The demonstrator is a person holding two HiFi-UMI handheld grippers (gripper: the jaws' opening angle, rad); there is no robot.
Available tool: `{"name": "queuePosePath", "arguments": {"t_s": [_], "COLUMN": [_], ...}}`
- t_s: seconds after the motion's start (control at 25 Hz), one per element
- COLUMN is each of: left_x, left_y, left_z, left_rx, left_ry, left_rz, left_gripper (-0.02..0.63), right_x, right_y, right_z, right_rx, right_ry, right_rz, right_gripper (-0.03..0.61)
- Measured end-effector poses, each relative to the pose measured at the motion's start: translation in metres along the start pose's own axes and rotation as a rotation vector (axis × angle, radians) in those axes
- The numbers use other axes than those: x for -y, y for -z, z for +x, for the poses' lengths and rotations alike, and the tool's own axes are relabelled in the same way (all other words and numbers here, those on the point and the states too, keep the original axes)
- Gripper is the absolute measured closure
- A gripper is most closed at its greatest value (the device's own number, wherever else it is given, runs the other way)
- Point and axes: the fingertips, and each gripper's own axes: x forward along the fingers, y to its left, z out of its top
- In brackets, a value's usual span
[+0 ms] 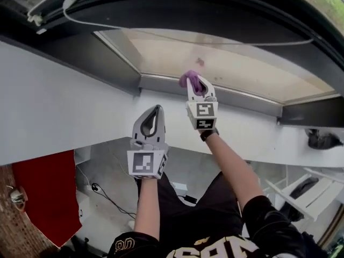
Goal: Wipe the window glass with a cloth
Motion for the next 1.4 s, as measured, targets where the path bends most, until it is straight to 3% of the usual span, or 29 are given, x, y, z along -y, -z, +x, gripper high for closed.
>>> {"name": "queuePosePath", "arguments": {"t_s": [0.12,0.24,0.32,0.44,0.6,0.76,0.92,1.12,1.28,1.4], "left_x": [-0.076,-0.119,-0.133,-0.139,-0.101,-0.017,0.072,0.161,0.203,0.21], "left_y": [0.003,0.004,0.009,0.02,0.028,0.03,0.026,0.023,0.025,0.026], "left_z": [-0.038,-0.067,-0.077,-0.078,-0.057,-0.023,0.017,0.05,0.064,0.066], "left_rx": [-0.01,-0.004,-0.01,-0.026,-0.054,-0.067,-0.058,-0.032,-0.015,-0.013], "left_ry": [-0.103,-0.155,-0.164,-0.164,-0.126,-0.019,0.086,0.174,0.221,0.227], "left_rz": [0.016,0.021,0.021,-0.008,-0.054,-0.104,-0.106,-0.12,-0.113,-0.109], "left_gripper": [0.604,0.604,0.604,0.604,0.604,0.604,0.604,0.604,0.604,0.604], "right_x": [-0.11,-0.177,-0.188,-0.168,-0.098,0.012,0.137,0.289,0.388,0.441], "right_y": [-0.003,-0.001,0.006,0.019,0.023,0.027,0.04,0.073,0.092,0.105], "right_z": [0.07,0.13,0.155,0.155,0.109,0.033,-0.052,-0.153,-0.221,-0.255], "right_rx": [0.012,-0.026,-0.07,-0.14,-0.165,-0.183,-0.198,-0.243,-0.237,-0.234], "right_ry": [-0.137,-0.181,-0.137,-0.069,-0.022,0.073,0.227,0.449,0.657,0.774], "right_rz": [-0.038,-0.018,-0.015,0.037,0.049,0.031,0.061,0.178,0.267,0.351], "right_gripper": [0.502,0.502,0.502,0.502,0.502,0.502,0.502,0.502,0.502,0.502]}}
